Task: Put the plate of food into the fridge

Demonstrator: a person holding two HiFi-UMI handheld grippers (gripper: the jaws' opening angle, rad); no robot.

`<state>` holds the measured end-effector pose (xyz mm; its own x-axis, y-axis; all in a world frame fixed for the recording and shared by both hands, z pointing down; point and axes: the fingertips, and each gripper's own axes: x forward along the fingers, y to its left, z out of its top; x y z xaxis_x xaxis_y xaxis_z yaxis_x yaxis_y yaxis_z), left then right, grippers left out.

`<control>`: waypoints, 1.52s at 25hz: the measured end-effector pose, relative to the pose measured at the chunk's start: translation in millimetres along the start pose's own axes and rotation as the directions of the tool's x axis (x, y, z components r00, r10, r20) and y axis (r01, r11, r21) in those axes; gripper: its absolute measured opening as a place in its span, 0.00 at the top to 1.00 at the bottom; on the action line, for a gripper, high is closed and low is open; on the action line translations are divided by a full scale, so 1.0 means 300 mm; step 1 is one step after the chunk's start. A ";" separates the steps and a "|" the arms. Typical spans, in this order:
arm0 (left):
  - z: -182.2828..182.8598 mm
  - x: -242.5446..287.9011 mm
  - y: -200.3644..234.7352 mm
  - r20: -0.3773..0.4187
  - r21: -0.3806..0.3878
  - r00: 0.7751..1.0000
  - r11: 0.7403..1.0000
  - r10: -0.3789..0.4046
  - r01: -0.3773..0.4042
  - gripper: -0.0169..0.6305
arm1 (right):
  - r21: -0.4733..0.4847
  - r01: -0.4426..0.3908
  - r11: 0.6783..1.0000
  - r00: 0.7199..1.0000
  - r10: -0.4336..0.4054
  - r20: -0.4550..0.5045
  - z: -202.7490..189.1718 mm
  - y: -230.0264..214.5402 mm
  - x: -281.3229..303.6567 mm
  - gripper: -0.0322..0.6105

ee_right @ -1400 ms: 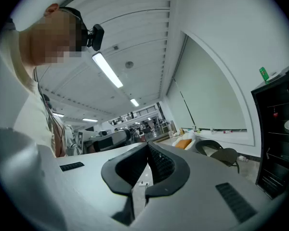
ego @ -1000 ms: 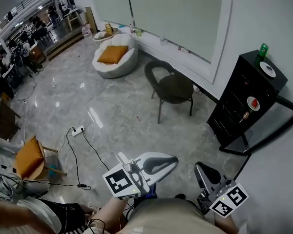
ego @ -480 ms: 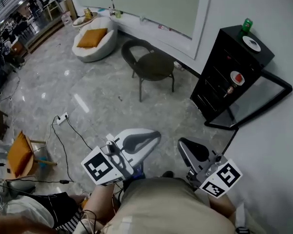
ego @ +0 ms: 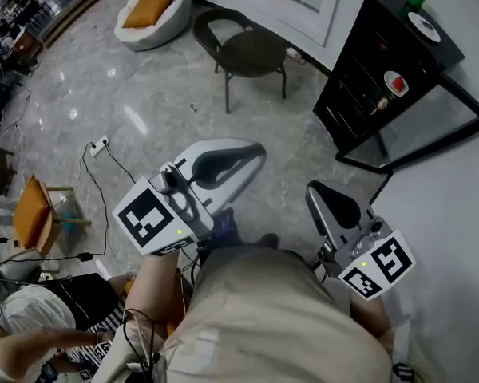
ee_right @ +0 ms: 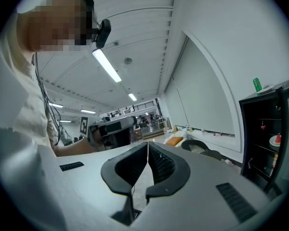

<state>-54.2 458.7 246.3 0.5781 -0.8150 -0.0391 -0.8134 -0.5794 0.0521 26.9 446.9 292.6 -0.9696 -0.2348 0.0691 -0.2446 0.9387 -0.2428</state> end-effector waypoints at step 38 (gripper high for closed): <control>-0.101 -0.154 0.652 0.093 -0.111 0.994 0.993 0.060 -0.049 0.95 | -0.022 -0.091 0.996 0.971 0.083 -0.224 -0.028 -0.144 0.665 0.92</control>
<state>-238.1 382.8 288.5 0.5198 -0.8446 -0.1284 -0.8286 -0.5351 0.1649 -155.9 361.7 324.9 -0.9601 -0.0930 0.2638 -0.1554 0.9615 -0.2267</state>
